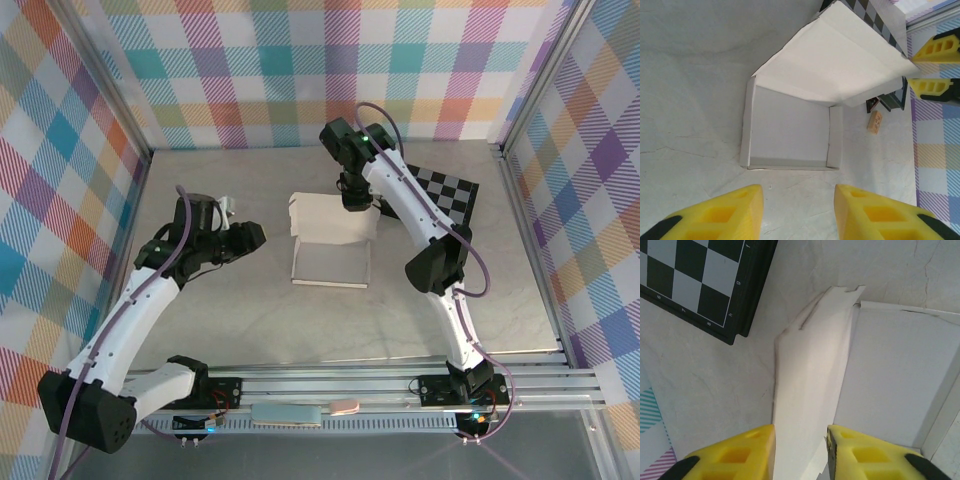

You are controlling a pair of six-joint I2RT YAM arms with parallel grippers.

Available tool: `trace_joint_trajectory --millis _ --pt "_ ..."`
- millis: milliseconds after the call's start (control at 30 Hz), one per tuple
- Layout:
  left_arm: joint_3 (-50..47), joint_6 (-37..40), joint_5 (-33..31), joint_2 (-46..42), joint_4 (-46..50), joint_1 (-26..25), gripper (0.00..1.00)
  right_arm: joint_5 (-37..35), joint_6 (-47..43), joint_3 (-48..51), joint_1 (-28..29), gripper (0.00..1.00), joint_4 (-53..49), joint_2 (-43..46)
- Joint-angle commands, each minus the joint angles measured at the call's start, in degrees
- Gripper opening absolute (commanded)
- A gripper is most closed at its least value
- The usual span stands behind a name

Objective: Fold the paper box

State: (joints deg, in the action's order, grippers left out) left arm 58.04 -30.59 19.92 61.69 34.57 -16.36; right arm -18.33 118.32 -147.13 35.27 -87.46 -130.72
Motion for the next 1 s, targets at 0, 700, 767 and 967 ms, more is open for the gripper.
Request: trace_joint_trajectory --millis 0,700,767,967 --pt "1.4 2.4 0.2 1.2 0.6 -0.2 0.42 -2.3 -1.3 -1.0 0.0 0.39 -0.7 0.9" --pt "15.4 24.4 -0.1 29.1 -0.8 -4.0 0.47 29.8 -101.5 68.2 -14.6 0.68 49.4 46.1" --pt "16.4 25.3 -2.1 30.9 -1.6 -4.0 0.47 31.7 -106.2 71.1 -15.1 0.68 49.4 46.4" --pt "19.1 27.6 -2.3 35.6 -2.6 -3.9 0.47 33.6 -111.7 75.1 -16.6 0.66 55.2 43.6"
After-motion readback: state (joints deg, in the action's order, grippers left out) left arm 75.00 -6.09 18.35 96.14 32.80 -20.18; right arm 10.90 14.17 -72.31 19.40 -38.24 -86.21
